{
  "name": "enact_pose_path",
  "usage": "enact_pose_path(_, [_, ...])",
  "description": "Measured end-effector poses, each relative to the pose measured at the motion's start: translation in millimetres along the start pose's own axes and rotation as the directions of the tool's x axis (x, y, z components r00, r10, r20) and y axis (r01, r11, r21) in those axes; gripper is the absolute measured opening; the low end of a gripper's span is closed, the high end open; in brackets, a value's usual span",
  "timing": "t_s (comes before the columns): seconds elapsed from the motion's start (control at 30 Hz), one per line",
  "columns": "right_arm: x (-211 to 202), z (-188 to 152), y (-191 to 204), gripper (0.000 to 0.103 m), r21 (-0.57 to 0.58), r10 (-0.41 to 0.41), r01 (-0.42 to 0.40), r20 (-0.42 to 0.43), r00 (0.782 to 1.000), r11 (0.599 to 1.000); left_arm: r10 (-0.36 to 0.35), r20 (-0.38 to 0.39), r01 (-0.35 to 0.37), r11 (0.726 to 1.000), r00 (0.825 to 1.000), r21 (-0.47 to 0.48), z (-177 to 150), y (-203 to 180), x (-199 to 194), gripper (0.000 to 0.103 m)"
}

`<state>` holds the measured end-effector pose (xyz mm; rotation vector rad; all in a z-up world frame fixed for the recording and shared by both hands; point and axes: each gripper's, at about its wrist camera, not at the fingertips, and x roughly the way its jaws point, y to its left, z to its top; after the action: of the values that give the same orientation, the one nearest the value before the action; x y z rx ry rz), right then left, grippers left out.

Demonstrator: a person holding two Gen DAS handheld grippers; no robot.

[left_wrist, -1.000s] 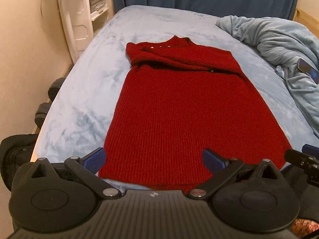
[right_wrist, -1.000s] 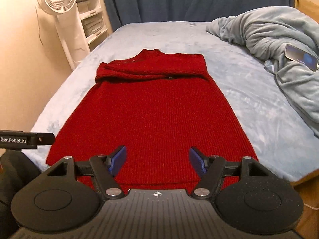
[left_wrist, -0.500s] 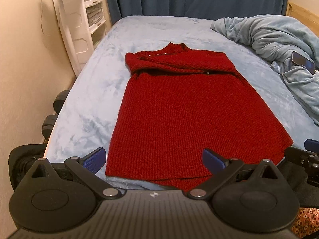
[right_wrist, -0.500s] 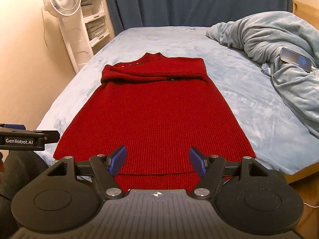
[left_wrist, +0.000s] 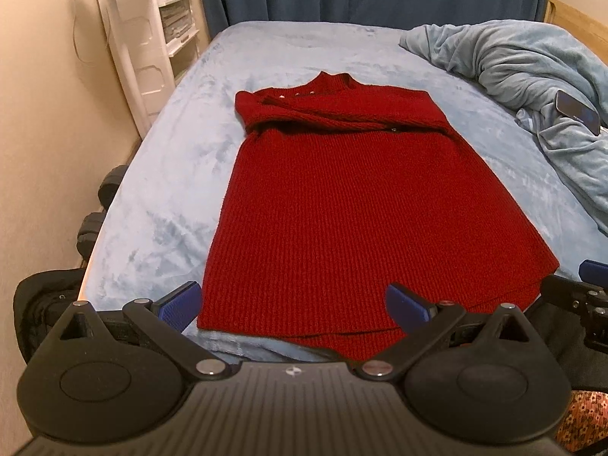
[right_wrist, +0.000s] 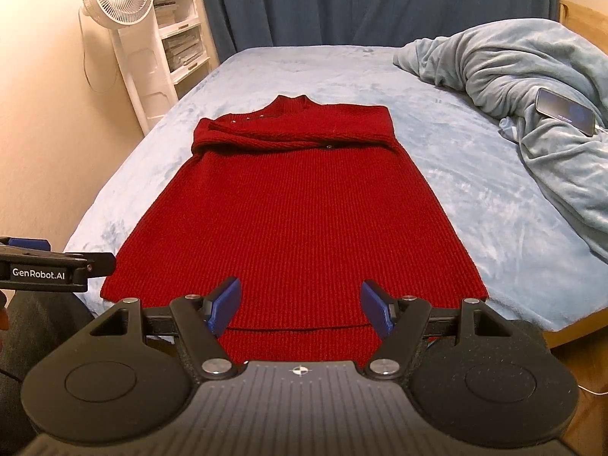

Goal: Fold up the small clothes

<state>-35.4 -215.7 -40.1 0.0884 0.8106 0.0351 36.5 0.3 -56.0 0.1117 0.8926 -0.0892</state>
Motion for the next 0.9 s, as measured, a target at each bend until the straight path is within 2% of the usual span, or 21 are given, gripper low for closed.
enact_pose_path(0.9, [31.0,-0.1,-5.2,0.071,0.042,0.000,0.003,-0.085,0.996,0.999,0.019,-0.082,-0.017,1.000,0.996,0.019,0.6,2.2,32.2,0.103])
